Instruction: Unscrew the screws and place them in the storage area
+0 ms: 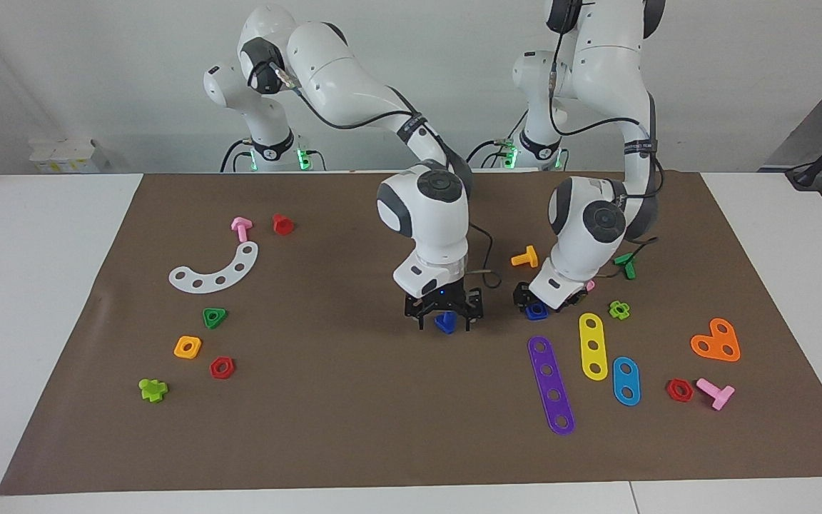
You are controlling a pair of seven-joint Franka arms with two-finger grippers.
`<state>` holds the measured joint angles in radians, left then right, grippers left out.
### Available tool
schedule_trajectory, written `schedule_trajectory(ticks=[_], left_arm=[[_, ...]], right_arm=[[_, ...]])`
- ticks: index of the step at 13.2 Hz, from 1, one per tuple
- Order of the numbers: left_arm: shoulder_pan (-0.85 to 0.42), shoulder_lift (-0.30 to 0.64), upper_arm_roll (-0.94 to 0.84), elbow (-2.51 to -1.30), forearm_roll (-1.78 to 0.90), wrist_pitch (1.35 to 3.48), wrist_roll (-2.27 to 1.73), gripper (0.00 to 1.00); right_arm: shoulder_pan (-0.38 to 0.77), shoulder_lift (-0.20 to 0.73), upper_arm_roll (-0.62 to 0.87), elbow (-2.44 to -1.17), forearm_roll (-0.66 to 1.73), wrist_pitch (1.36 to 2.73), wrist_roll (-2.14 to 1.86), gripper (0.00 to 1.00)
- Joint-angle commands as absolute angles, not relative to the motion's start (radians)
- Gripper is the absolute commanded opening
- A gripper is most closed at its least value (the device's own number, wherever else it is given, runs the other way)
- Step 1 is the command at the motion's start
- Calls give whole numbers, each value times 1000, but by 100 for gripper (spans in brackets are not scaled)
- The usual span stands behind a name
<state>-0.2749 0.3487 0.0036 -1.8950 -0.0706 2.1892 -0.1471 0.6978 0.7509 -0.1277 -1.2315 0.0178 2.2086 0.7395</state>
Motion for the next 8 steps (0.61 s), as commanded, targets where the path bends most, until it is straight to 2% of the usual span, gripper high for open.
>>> schedule_trajectory(ticks=[1,3,5,7,8], left_arm=[[-253,305,14,-1808,-81,2032,-132,100],[-192,255,17,-1744,-77,1897,-89,100],[-128,197,18,-1747,-75,1830,10,100],[-74,149,18,-1753,-46,1767,75,100],[-58,126,18,-1755,-23,1735,104,100]], right_arm=[[716,721,-121,-1313,25,2238,717,86],[719,704,-106,-1353,28,2240,690,72],[718,698,-103,-1365,28,2241,683,54],[719,698,-103,-1365,28,2243,681,49],[719,696,-103,-1368,28,2244,680,40]])
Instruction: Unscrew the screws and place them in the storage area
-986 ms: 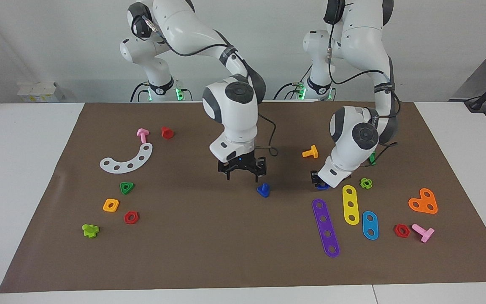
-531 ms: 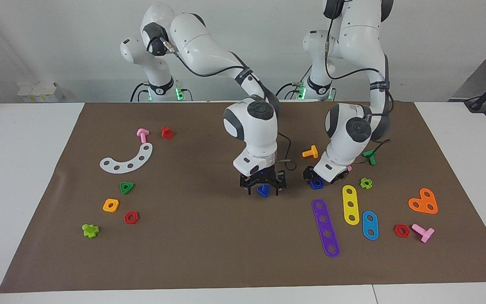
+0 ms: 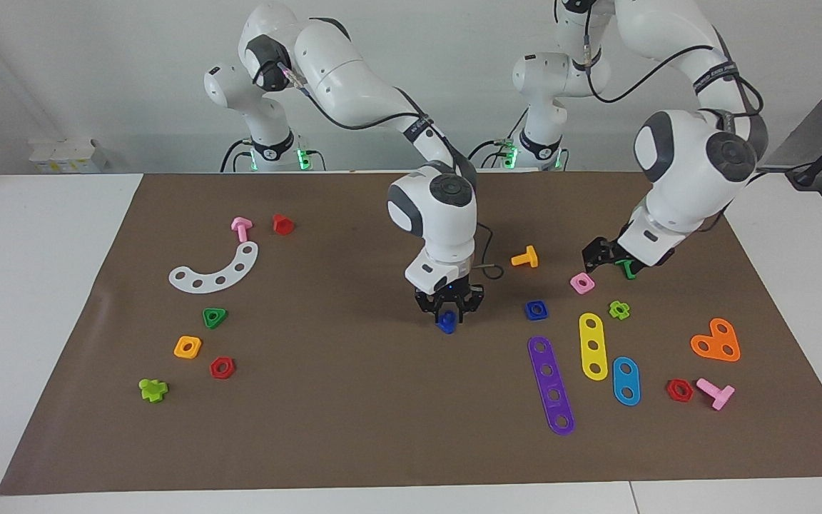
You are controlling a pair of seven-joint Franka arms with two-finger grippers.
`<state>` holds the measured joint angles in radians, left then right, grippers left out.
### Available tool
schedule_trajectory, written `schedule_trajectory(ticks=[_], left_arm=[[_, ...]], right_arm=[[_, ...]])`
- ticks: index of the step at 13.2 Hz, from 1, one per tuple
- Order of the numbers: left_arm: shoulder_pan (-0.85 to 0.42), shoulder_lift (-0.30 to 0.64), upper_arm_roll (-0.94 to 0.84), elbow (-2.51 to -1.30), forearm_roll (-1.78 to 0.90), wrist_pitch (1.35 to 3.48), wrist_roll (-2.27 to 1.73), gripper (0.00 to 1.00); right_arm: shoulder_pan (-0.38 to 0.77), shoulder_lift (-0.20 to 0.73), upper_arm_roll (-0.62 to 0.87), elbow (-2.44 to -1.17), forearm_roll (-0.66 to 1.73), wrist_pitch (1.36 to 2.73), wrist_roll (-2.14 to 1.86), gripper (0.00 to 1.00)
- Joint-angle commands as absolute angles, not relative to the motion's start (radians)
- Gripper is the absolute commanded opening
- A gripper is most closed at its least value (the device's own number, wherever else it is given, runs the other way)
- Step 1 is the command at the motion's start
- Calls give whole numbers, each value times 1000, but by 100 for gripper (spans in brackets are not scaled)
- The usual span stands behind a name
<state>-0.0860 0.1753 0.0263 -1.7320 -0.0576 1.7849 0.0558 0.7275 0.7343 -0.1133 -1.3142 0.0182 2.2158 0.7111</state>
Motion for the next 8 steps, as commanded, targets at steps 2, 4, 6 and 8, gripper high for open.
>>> schedule_trajectory(ticks=[2,4,6,8], left_arm=[[-40,65,18,-1759,-3,1704,110,100],[-38,-12,18,-1764,-5,1698,103,100],[-38,-66,18,-1760,-3,1691,101,100],[-40,-81,18,-1747,-3,1671,100,100]], right_arm=[[719,696,-103,-1379,28,2258,680,33],[721,695,-103,-1381,28,2263,680,33],[719,695,-103,-1381,28,2263,678,33],[721,695,-103,-1381,26,2264,680,33]])
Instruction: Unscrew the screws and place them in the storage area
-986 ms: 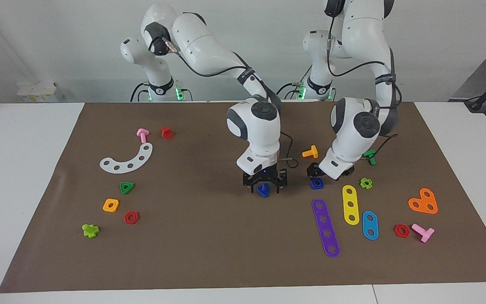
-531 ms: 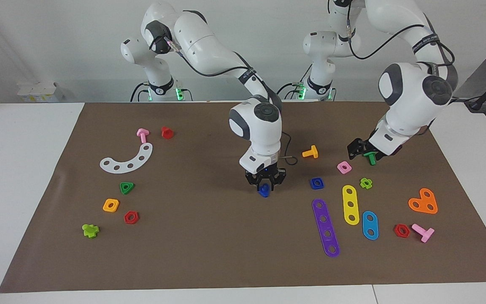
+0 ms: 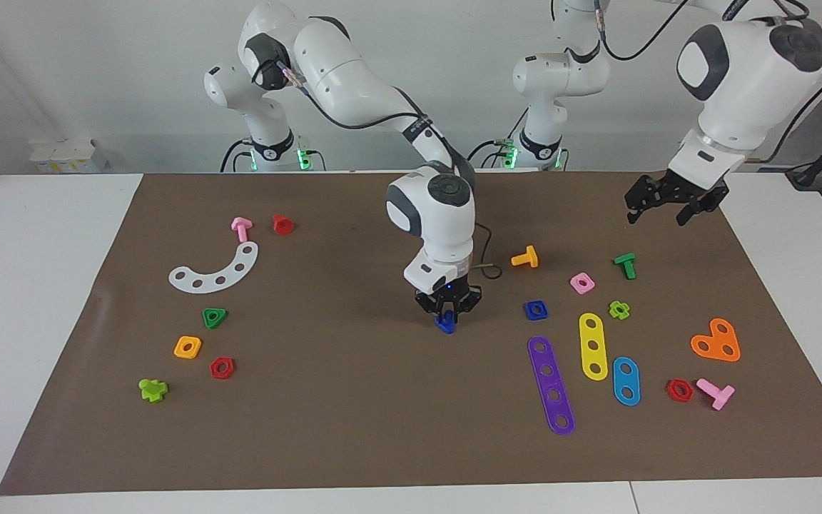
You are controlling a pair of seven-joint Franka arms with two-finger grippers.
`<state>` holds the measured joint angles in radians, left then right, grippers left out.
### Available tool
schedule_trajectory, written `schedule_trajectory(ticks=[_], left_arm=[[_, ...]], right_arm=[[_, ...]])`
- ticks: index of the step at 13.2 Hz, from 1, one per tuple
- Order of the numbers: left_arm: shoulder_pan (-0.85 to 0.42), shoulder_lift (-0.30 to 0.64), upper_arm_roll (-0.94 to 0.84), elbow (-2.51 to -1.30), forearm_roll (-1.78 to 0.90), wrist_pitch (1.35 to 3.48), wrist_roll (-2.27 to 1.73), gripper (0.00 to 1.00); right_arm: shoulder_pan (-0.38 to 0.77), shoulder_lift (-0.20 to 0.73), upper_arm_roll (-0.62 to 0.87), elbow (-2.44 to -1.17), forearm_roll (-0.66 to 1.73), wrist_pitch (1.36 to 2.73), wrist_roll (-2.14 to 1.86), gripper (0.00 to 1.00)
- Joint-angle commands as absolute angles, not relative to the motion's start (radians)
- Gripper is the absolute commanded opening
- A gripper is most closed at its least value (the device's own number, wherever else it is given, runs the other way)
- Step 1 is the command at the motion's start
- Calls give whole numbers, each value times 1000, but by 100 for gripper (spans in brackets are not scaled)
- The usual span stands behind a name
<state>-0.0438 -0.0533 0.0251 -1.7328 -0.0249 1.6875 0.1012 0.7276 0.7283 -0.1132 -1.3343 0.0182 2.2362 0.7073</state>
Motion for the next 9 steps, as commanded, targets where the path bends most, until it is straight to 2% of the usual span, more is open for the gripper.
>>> schedule_trajectory(ticks=[1,5,6,9], left_arm=[[-40,-87,17,-1741,-3,1666,100,100],[-40,-83,17,-1701,-2,1606,97,100],[-38,-81,17,-1692,2,1591,97,100],[-40,-86,12,-1693,54,1585,65,100]], right_arm=[[721,695,-103,-1381,26,2264,680,33],[721,695,-100,-1381,26,2264,678,31],[721,695,-100,-1381,25,2264,675,1],[718,695,-100,-1373,26,2250,651,0]])
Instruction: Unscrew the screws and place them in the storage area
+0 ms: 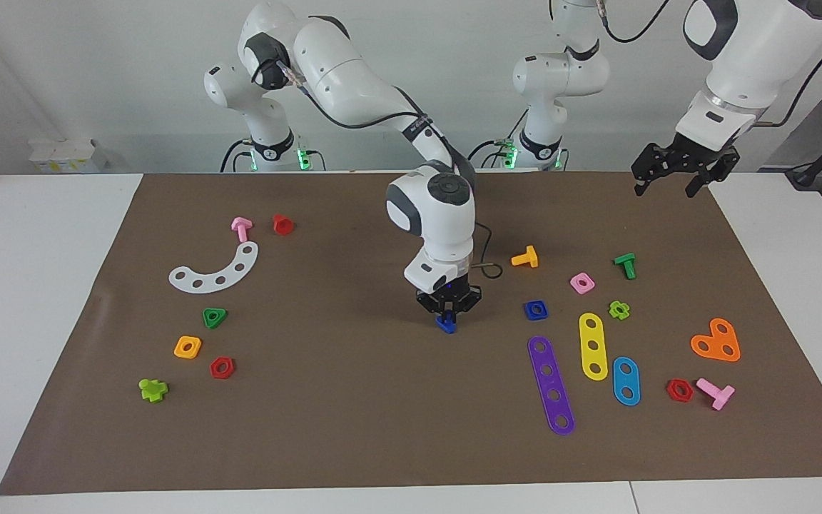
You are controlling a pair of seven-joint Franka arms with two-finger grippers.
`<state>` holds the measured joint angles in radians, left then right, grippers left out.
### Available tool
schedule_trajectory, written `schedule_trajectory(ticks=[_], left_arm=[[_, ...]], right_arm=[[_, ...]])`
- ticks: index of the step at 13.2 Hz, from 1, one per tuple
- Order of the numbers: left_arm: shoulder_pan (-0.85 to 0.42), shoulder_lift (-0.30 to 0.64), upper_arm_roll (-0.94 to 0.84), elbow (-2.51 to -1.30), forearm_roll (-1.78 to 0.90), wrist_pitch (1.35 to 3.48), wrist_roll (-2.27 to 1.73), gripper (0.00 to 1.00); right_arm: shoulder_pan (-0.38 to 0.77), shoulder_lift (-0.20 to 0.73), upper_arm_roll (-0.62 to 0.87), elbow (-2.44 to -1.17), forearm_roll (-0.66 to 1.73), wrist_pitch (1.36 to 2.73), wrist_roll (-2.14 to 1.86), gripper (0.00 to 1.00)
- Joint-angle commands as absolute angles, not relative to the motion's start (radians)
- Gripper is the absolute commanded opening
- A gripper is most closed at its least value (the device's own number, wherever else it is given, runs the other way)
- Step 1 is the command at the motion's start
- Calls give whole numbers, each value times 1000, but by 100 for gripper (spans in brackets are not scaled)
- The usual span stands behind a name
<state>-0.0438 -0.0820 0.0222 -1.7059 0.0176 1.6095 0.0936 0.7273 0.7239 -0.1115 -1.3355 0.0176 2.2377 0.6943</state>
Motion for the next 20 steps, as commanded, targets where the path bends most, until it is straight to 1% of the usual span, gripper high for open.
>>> schedule_trajectory(ticks=[1,4,5,6,7,10,11,12,13,16,18,20], left_arm=[[-40,-87,11,-1698,54,1591,63,100],[-40,-92,14,-1703,54,1597,67,100],[-40,-92,14,-1703,54,1598,71,100],[-40,-92,15,-1704,54,1601,74,100],[-40,-92,14,-1704,54,1606,72,100],[-44,-92,14,-1706,52,1606,69,100],[-44,-92,12,-1706,52,1606,71,100],[-44,-92,14,-1706,52,1606,71,100],[-43,-92,14,-1706,52,1606,72,100],[-41,-92,14,-1706,52,1606,72,100],[-43,-92,14,-1706,52,1603,71,100],[-41,-92,14,-1704,52,1603,72,100]], right_arm=[[713,695,-101,-1364,25,2241,650,0],[704,686,-113,-1347,14,2230,652,0],[698,658,-130,-1361,6,2229,649,0],[674,603,-149,-1394,-1,2227,634,0],[643,533,-156,-1455,-3,2227,576,0],[499,303,-156,-1706,-3,2246,370,0],[450,252,-156,-1773,-3,2246,304,0],[410,221,-156,-1829,-3,2249,238,0],[372,206,-156,-1879,-3,2272,195,0],[257,143,-153,-2121,0,2484,48,0],[223,129,-153,-2186,0,2514,-7,0],[174,124,-152,-2206,5,2519,-46,0]])
